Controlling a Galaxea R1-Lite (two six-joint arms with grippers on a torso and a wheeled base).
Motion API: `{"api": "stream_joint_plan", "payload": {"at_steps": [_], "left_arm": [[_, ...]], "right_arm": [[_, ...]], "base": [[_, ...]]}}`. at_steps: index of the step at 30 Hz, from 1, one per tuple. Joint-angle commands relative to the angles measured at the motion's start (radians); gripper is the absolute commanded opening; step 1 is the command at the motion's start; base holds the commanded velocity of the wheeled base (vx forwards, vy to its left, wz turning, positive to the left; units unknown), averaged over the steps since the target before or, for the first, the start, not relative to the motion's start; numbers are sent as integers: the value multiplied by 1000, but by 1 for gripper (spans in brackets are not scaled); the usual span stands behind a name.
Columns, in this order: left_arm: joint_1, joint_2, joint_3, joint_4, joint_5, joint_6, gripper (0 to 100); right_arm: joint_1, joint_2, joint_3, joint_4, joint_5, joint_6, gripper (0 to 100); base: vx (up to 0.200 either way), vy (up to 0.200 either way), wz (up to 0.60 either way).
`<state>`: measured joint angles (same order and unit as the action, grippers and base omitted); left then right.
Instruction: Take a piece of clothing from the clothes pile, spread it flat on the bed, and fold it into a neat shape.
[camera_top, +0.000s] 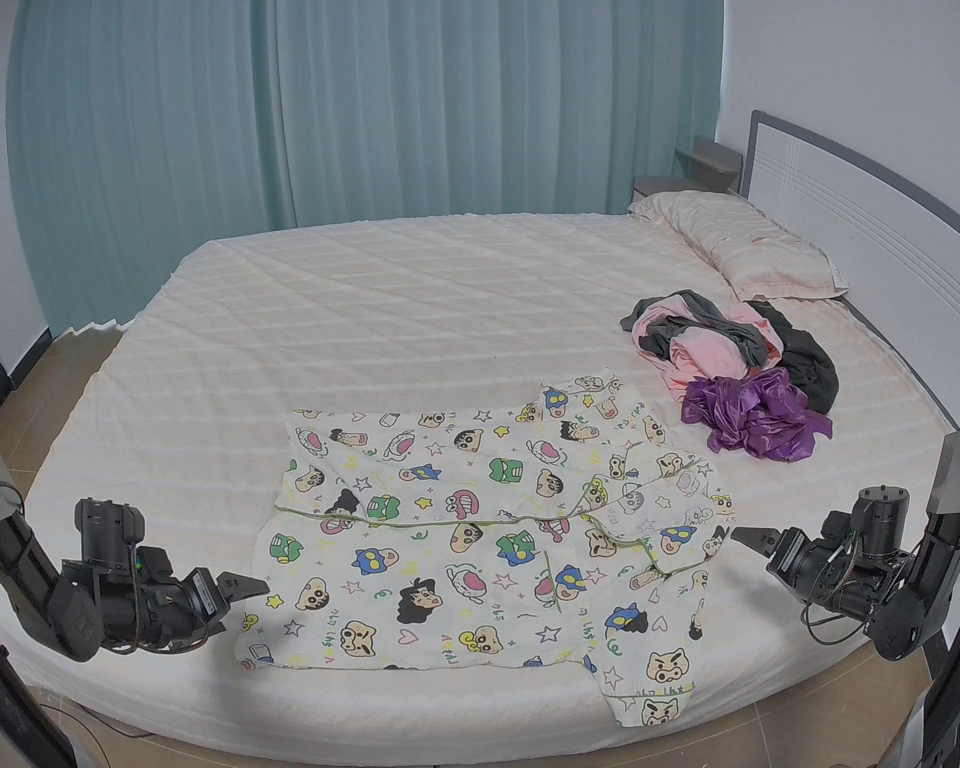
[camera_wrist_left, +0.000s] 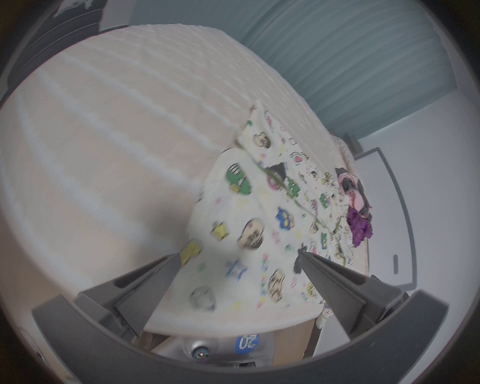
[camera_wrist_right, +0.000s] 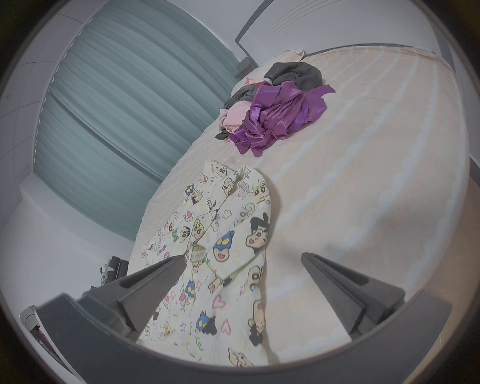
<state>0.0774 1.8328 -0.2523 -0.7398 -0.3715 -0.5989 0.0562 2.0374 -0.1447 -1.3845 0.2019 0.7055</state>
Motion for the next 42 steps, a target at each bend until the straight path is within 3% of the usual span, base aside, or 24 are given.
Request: {"api": "stream_joint_plan", "payload": {"at_steps": [1, 9, 17, 31, 42], "left_arm": [[-34, -81, 90, -7, 78, -70, 100], [-157, -69, 113, -7, 218, -266, 100], [-248, 71, 114, -115, 356, -349, 100], [-288, 258, 71, -216, 470, -395, 100], [-329, 244, 53, -217, 473, -473, 100]], "right_arm": [[4, -8, 5, -1, 1, 0, 100], [5, -8, 7, -4, 1, 0, 100], [5, -10, 8, -4, 1, 0, 100], [1, -6, 7, -5, 4, 0, 100], [-9, -3, 4, -4, 10, 2, 100]], "base": [[0, 0, 0], [0, 0, 0], [0, 0, 0], [0, 0, 0], [0, 0, 0]]}}
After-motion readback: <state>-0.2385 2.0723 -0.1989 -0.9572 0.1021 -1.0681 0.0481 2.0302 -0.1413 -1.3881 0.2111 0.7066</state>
